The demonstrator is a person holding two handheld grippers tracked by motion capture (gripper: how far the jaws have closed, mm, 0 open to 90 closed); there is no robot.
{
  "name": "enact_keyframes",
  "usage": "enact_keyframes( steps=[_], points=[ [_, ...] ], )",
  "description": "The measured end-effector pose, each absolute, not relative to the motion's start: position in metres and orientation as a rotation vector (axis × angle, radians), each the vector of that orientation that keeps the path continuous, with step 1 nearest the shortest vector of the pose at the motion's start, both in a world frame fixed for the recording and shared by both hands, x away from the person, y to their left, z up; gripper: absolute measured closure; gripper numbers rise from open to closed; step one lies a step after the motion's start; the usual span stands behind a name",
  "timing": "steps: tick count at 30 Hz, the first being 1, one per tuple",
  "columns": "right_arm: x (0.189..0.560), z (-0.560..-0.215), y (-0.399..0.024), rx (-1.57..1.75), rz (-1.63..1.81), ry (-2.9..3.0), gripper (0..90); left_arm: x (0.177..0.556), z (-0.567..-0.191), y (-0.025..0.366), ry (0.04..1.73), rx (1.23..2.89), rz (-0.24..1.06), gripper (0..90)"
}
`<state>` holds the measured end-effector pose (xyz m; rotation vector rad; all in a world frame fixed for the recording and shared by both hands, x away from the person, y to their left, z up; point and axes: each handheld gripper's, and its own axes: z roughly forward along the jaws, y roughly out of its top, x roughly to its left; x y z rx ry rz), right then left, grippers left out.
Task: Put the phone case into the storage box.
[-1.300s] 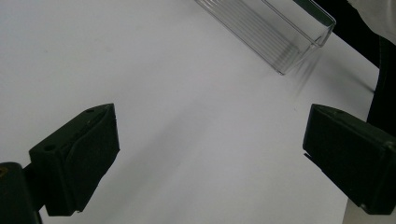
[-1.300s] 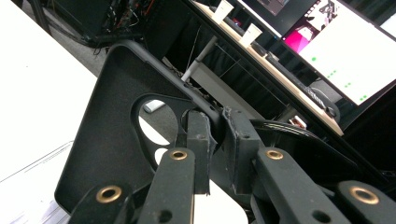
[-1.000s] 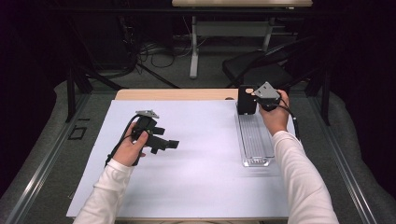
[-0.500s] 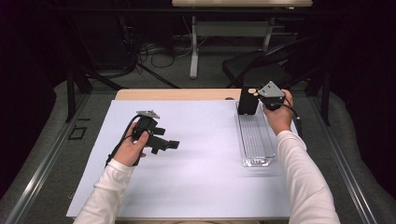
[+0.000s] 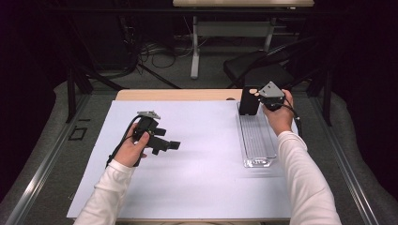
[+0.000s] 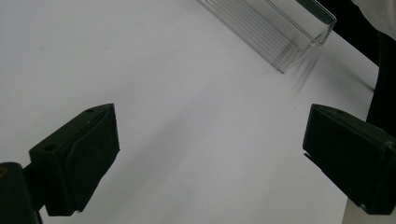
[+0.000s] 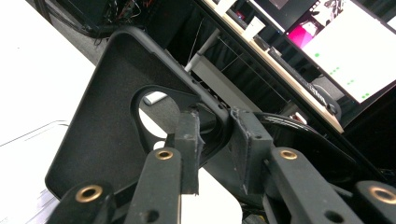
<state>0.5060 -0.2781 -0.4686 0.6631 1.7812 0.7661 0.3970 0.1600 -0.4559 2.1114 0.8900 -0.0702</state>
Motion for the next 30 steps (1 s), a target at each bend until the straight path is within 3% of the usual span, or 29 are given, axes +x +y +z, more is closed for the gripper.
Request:
enact_keyframes(
  steps=[30],
  points=[
    [0.499,-0.457,-0.278,0.783,0.763,1.769,40.9,0.397,-0.454,0.163,0.892,2.100,-0.064,4.1]
  ],
)
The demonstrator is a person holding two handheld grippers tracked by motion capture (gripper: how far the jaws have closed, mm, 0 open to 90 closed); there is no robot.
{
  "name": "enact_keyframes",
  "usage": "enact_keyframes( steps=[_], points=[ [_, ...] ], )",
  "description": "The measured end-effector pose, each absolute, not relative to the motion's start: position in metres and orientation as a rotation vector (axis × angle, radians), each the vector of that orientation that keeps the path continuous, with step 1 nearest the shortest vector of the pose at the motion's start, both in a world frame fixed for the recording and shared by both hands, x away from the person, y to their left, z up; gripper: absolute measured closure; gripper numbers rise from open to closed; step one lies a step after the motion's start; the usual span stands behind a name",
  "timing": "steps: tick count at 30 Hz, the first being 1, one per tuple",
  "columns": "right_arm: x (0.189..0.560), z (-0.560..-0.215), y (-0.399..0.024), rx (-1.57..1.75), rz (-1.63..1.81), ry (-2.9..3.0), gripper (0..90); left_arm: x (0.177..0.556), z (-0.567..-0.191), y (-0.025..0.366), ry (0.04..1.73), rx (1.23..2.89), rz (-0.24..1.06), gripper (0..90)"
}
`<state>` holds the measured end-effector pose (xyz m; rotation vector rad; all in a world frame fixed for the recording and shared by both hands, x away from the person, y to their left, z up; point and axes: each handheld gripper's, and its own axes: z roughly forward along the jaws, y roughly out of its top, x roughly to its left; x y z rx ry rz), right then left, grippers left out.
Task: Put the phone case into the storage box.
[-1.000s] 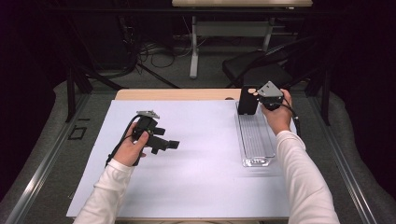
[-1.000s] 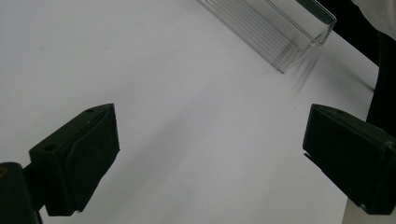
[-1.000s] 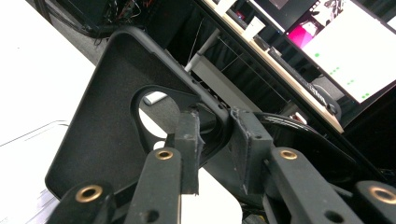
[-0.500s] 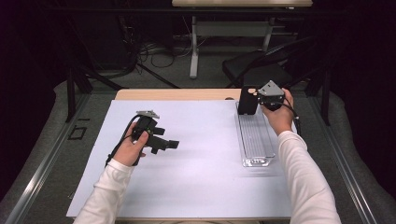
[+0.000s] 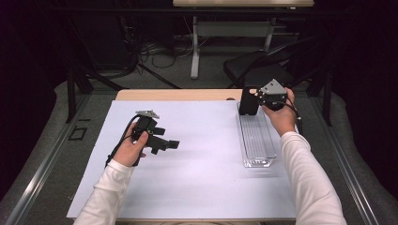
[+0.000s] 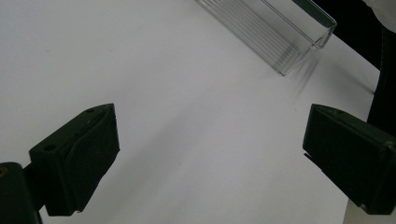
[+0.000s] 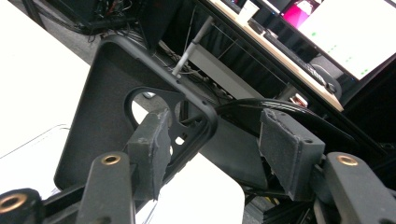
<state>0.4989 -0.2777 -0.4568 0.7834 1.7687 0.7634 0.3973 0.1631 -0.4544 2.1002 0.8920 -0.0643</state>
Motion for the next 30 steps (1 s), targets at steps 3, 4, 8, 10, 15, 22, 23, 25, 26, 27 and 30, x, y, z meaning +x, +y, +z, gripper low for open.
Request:
enact_keyframes(
  steps=[3,4,8,10,15,22,23,25,26,27,30],
  points=[
    [0.498,-0.456,-0.278,0.801,0.759,1.772,38.5,0.397,-0.454,0.163,0.891,2.098,-0.064,4.1],
    [0.498,-0.456,-0.279,0.806,0.758,1.774,37.1,0.397,-0.454,0.164,0.889,2.097,-0.064,4.1],
    [0.496,-0.454,-0.278,0.874,0.754,1.775,31.6,0.397,-0.452,0.165,0.892,2.087,-0.063,4.1],
    [0.494,-0.453,-0.277,0.908,0.763,1.768,28.7,0.398,-0.451,0.166,0.893,2.087,-0.060,4.1],
    [0.488,-0.447,-0.275,0.970,0.801,1.785,19.0,0.400,-0.452,0.167,0.899,2.077,-0.063,4.1],
    [0.481,-0.441,-0.270,1.084,0.886,1.838,5.8,0.402,-0.450,0.172,0.905,2.067,-0.045,4.4],
    [0.480,-0.440,-0.270,1.096,0.889,1.848,2.5,0.402,-0.450,0.173,0.903,2.067,-0.044,4.4],
    [0.478,-0.439,-0.268,1.120,0.899,1.876,0.0,0.402,-0.450,0.173,0.905,2.062,-0.040,4.4],
    [0.477,-0.438,-0.267,1.121,0.901,1.878,0.0,0.402,-0.450,0.174,0.906,2.062,-0.038,4.4],
    [0.476,-0.437,-0.266,1.130,0.909,1.881,0.0,0.402,-0.449,0.174,0.904,2.065,-0.036,4.4],
    [0.472,-0.434,-0.265,1.148,0.954,1.873,0.0,0.402,-0.449,0.175,0.902,2.064,-0.039,4.4]
  ],
)
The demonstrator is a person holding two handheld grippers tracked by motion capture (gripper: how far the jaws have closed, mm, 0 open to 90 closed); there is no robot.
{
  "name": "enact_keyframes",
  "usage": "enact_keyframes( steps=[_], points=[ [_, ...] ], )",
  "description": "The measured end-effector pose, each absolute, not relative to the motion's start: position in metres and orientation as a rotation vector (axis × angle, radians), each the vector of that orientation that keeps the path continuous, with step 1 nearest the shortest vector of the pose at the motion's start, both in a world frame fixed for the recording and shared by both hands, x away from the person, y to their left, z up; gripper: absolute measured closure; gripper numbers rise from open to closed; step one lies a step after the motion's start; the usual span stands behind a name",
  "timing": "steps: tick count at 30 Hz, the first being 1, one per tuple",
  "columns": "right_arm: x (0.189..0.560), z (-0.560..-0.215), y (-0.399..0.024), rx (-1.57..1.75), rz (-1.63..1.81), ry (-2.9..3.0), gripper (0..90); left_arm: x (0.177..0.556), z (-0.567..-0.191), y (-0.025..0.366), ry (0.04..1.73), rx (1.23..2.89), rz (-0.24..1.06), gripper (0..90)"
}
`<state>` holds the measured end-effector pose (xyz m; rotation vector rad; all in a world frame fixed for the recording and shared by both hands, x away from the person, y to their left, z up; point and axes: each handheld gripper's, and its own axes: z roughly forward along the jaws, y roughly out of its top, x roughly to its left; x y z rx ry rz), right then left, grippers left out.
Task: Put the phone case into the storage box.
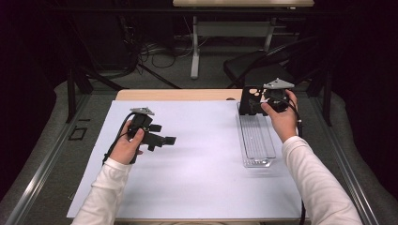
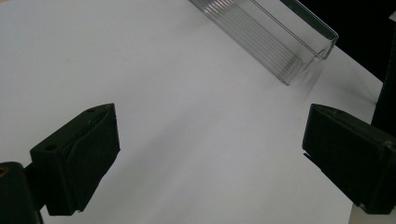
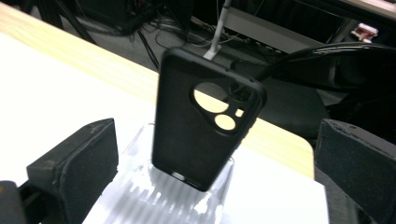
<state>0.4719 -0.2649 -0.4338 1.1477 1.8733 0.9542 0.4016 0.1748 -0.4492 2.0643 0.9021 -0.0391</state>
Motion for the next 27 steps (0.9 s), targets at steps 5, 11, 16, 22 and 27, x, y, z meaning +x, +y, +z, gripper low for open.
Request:
enact_keyframes(
  steps=[5,11,16,22,27],
  points=[
    [0.465,-0.431,-0.264,1.171,0.993,1.874,0.0,0.401,-0.449,0.175,0.903,2.064,-0.035,4.4],
    [0.452,-0.430,-0.262,1.183,1.035,1.894,0.0,0.400,-0.448,0.176,0.902,2.063,-0.029,4.4],
    [0.434,-0.424,-0.249,1.162,1.064,1.927,0.0,0.398,-0.447,0.176,0.900,2.063,-0.023,4.4],
    [0.408,-0.420,-0.227,1.093,1.126,1.994,0.0,0.393,-0.444,0.176,0.892,2.065,-0.005,4.4],
    [0.390,-0.424,-0.211,1.060,1.197,2.038,0.0,0.391,-0.443,0.175,0.887,2.065,-0.004,4.4]
  ],
)
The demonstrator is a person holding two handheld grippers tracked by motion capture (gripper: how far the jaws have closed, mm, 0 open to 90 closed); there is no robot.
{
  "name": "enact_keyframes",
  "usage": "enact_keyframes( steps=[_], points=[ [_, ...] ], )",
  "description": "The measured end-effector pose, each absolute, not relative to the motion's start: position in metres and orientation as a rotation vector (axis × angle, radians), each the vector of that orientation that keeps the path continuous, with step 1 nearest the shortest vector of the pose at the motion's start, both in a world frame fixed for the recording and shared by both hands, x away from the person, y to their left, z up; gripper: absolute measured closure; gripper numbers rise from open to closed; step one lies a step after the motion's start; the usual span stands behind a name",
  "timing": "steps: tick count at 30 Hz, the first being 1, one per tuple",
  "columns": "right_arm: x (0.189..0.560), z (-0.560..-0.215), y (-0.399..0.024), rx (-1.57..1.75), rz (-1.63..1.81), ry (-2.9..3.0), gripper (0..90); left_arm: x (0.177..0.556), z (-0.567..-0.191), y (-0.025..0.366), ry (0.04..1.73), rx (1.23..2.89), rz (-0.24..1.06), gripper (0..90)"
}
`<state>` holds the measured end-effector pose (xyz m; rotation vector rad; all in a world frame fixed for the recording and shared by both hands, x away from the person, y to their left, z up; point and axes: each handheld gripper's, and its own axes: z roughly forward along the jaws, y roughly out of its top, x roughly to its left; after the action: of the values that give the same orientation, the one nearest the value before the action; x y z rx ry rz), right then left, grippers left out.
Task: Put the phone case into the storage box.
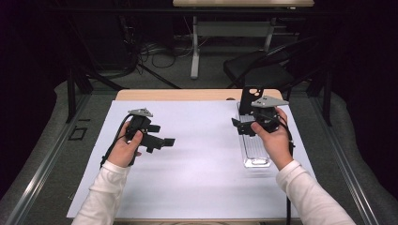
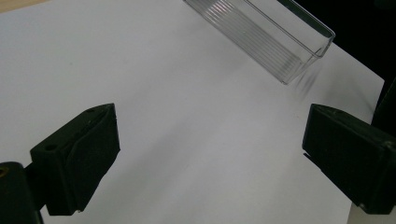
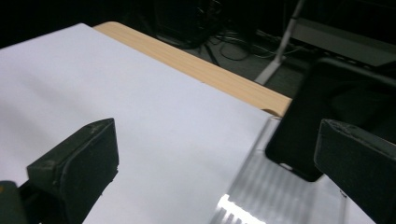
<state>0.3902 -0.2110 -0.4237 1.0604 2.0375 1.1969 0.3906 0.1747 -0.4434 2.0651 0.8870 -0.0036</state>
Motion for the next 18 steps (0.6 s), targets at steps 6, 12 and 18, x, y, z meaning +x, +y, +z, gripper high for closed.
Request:
enact_keyframes(
  steps=[6,12,18],
  points=[
    [0.371,-0.440,-0.197,1.044,1.265,2.066,0.0,0.391,-0.444,0.174,0.881,2.074,-0.007,4.4],
    [0.353,-0.461,-0.183,1.045,1.325,2.101,0.0,0.390,-0.443,0.174,0.882,2.070,-0.002,4.4],
    [0.336,-0.485,-0.173,1.013,1.368,2.123,0.2,0.390,-0.443,0.175,0.884,2.069,0.000,4.4]
  ],
)
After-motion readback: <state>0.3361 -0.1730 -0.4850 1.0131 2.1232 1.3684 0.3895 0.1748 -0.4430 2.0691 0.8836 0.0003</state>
